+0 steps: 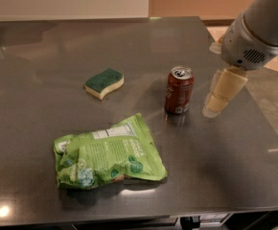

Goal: Pick coke can

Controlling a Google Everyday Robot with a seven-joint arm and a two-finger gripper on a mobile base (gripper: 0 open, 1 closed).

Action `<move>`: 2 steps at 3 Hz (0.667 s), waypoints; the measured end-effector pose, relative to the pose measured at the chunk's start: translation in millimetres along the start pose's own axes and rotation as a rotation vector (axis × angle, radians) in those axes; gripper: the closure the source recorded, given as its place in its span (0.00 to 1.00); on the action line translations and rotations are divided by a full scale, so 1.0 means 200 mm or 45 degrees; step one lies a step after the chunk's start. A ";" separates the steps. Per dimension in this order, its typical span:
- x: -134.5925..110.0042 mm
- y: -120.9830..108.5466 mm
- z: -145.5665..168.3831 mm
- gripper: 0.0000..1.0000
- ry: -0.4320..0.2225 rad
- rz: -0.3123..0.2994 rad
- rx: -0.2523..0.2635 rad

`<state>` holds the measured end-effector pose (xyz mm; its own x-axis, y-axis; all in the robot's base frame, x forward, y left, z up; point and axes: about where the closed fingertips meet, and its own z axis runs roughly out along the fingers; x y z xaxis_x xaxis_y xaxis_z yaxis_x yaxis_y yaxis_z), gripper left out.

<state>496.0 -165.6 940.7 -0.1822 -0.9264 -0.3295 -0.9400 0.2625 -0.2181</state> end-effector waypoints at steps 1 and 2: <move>-0.08 -0.06 0.13 0.00 -0.048 0.012 -0.051; -0.14 -0.10 0.21 0.00 -0.087 0.023 -0.082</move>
Offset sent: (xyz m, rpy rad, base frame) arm 0.0558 0.0453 -0.0379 0.1263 0.0697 0.0242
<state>532.8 -134.3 915.1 -0.1813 -0.9005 -0.3952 -0.9537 0.2591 -0.1530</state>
